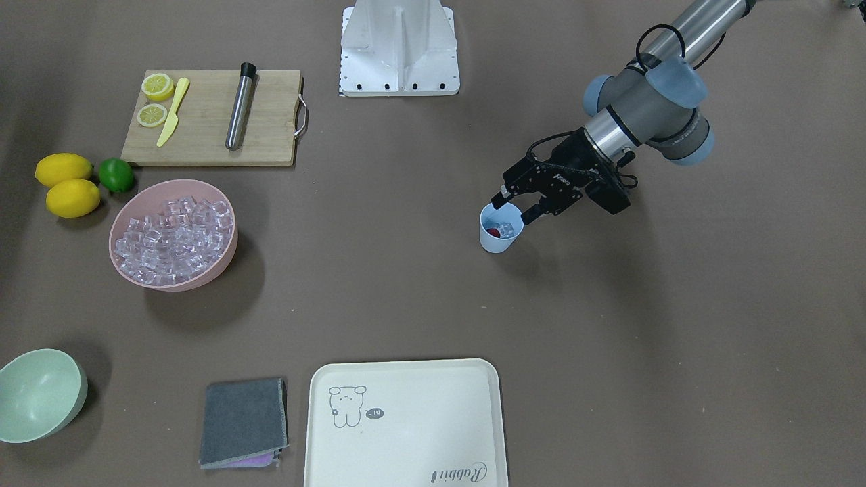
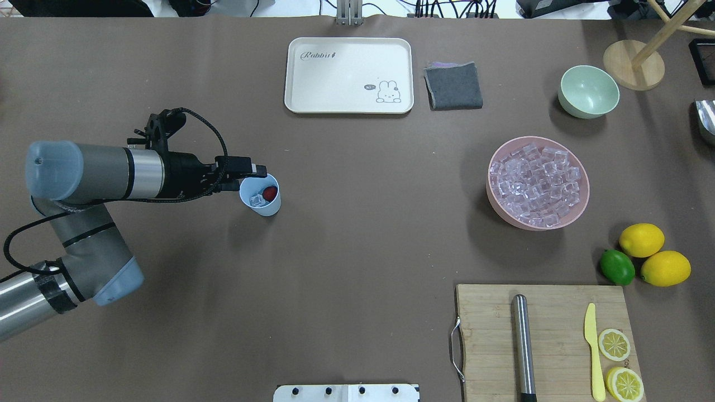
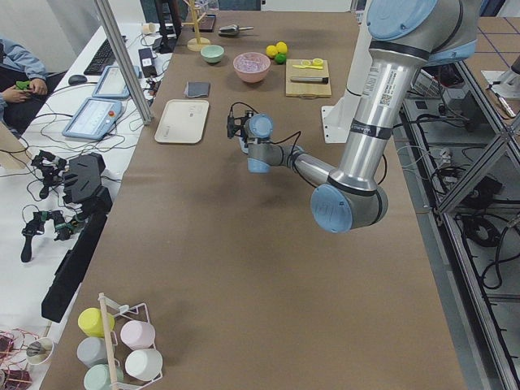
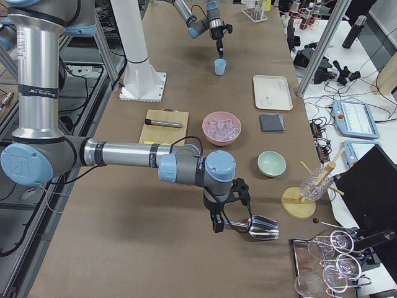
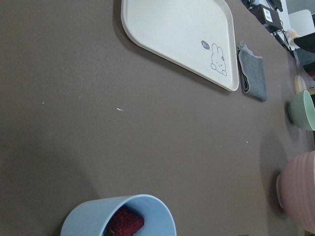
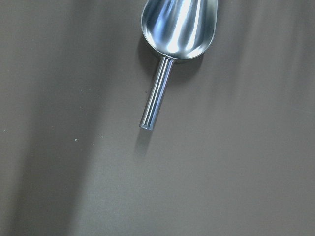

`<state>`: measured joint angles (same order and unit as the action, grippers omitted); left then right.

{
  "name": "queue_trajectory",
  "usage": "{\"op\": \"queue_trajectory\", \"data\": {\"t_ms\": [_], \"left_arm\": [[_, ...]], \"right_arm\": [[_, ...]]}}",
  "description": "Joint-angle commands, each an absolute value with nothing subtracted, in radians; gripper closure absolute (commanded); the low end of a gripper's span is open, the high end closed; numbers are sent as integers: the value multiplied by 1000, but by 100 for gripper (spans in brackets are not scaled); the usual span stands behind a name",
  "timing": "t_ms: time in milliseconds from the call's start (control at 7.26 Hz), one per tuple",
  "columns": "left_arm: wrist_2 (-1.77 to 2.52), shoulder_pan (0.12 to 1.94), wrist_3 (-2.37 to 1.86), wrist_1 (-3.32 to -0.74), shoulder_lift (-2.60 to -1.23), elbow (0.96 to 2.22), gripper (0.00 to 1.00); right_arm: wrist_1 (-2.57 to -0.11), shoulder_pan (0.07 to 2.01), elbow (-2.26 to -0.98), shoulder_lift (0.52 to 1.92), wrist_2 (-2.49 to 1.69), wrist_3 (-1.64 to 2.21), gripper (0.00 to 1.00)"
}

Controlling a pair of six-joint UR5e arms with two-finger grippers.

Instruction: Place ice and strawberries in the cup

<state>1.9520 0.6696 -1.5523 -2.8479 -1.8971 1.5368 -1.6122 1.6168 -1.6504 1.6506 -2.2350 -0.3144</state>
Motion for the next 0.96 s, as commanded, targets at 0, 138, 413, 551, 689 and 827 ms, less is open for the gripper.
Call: {"op": "queue_trajectory", "data": {"t_ms": [0,138,413,551,689,827], "left_arm": [[1962,711,-1545,-2839,-1843,1537,2],[2058,798,-1508,-2836,-1806,1542,2],[2323,1022,-1229,-2827,-1673,1533,2],[2377,1107,-1086,-2775,-1611,1531,2],[2400,1174,-925,-2701,-1562,1531,2],[2399,1239,-735,-2587,-1525,1532,2]], "right_arm": [[-1612,1617,-1649,1651,-2235,-314,0],[-1612,1617,-1649,1652,-2235,-316,0],[-1612,1617,-1646,1652,-2233,-318,0],[-1612,1615,-1643,1652,-2235,-318,0],[-1612,1617,-1644,1652,-2235,-318,0],[-1612,1617,-1644,1652,-2235,-318,0]]}}
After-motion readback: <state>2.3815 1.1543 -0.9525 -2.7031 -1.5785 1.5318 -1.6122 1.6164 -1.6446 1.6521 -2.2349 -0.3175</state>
